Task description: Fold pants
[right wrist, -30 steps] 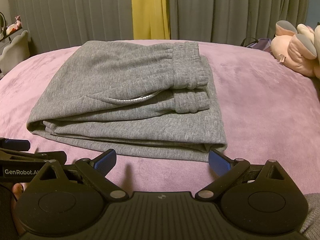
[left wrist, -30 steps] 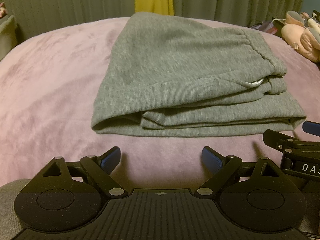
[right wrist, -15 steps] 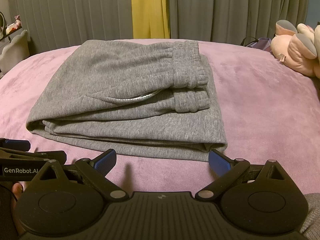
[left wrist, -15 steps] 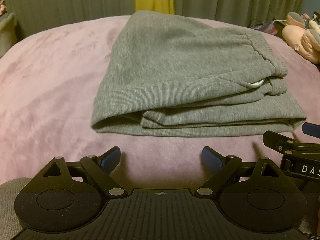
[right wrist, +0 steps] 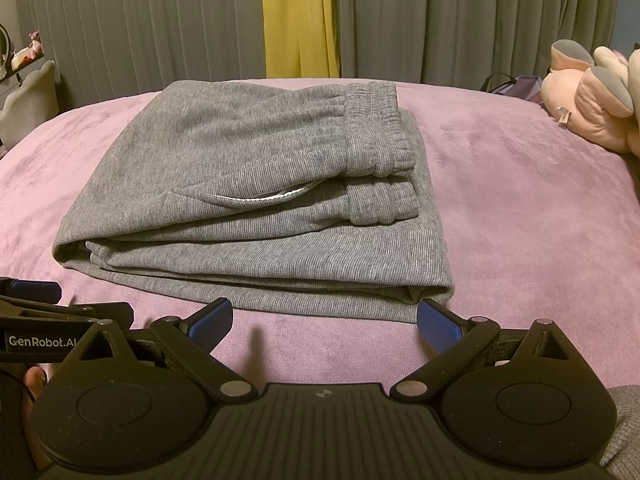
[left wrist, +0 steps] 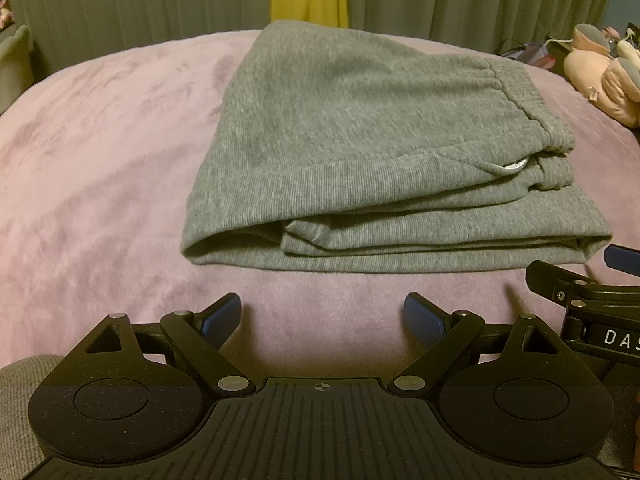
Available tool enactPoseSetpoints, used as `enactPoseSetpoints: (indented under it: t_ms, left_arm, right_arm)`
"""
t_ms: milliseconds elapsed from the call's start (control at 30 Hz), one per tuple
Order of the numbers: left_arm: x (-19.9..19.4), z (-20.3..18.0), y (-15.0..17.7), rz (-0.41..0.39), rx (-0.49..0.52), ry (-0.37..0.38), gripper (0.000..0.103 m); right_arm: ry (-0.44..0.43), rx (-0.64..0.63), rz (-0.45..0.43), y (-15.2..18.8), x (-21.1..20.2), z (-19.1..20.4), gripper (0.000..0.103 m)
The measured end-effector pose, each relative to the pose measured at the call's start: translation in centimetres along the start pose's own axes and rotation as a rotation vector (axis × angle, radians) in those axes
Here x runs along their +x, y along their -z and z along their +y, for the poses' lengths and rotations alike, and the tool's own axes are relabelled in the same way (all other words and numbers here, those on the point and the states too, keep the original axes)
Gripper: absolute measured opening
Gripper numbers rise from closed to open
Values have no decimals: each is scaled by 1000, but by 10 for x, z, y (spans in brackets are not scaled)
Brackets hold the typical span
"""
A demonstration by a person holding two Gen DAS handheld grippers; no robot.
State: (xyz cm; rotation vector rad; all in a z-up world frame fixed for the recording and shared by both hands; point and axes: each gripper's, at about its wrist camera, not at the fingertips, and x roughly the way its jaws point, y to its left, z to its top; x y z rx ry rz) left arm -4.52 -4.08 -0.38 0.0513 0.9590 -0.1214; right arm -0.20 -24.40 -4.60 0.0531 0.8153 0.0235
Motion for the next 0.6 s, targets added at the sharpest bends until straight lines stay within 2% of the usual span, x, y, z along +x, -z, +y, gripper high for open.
enactPoseSetpoints:
  t_ms: [367, 533, 600]
  left_arm:
    - [0, 1, 2, -10, -6, -6, 93]
    - [-4, 9, 1, -43, -45, 9, 93]
    - [-3, 11, 0, -32, -55, 24, 93]
  right_arm:
    - [1, 1, 2, 1, 0, 1, 99]
    - [3, 4, 4, 2, 0, 2, 99]
    - [2, 4, 4, 2, 0, 2, 99]
